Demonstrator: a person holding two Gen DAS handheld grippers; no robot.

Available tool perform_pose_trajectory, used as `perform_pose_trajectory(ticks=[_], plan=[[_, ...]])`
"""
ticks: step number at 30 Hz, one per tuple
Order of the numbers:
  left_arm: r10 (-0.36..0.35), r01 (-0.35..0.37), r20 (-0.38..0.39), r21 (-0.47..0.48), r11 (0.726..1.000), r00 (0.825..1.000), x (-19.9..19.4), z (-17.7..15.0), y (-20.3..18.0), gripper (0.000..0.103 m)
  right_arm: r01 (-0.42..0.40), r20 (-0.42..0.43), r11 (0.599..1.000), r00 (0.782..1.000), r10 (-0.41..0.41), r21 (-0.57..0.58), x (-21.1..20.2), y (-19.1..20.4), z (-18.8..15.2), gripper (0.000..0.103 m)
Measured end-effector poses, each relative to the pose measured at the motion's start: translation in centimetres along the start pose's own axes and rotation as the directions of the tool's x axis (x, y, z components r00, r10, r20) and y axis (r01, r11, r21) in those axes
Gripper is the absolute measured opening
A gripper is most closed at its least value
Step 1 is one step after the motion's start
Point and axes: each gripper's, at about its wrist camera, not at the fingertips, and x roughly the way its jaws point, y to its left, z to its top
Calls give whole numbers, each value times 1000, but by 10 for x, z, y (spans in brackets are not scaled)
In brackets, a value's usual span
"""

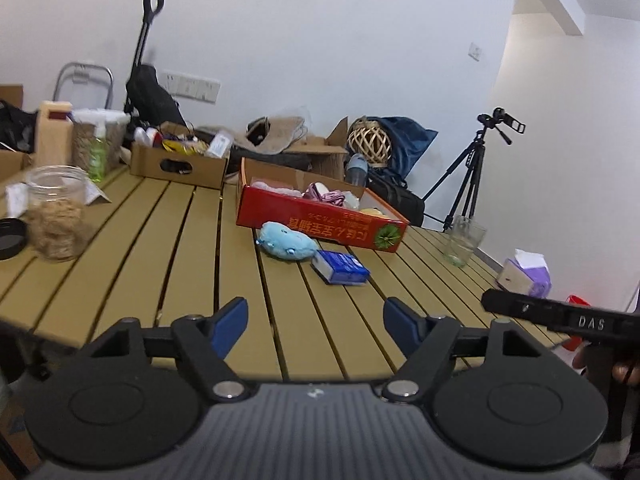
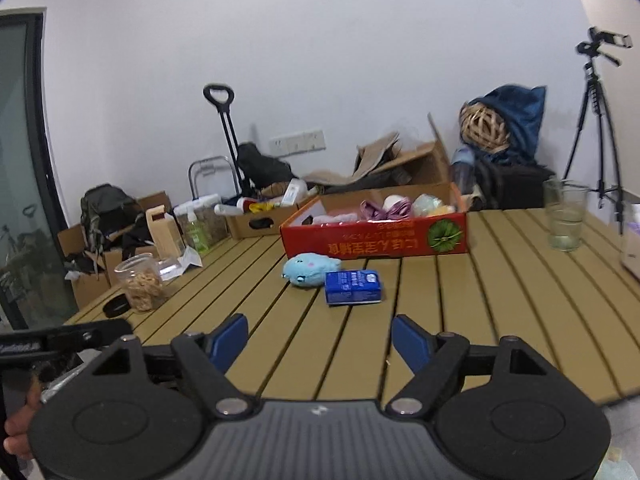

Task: Organize soft objects
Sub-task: 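Close both grippers on the light blue fuzzy plush toy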

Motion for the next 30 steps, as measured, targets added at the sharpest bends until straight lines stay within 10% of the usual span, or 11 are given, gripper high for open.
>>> perform_pose_trajectory(ticks=[15,19,30], plan=[[-99,76,-200,-117,990,975,259,80,81,42,-96,-164,981,979,124,166,270,-40,66,55],[-204,149,-224,-240,959,953,278,72,102,36,-118,-227,961,958,177,251,306,-54,57,35],[-210,152,-199,-272,950,957,271,72,101,35,-159,-204,937,952,230,312,316,-61,54,32]])
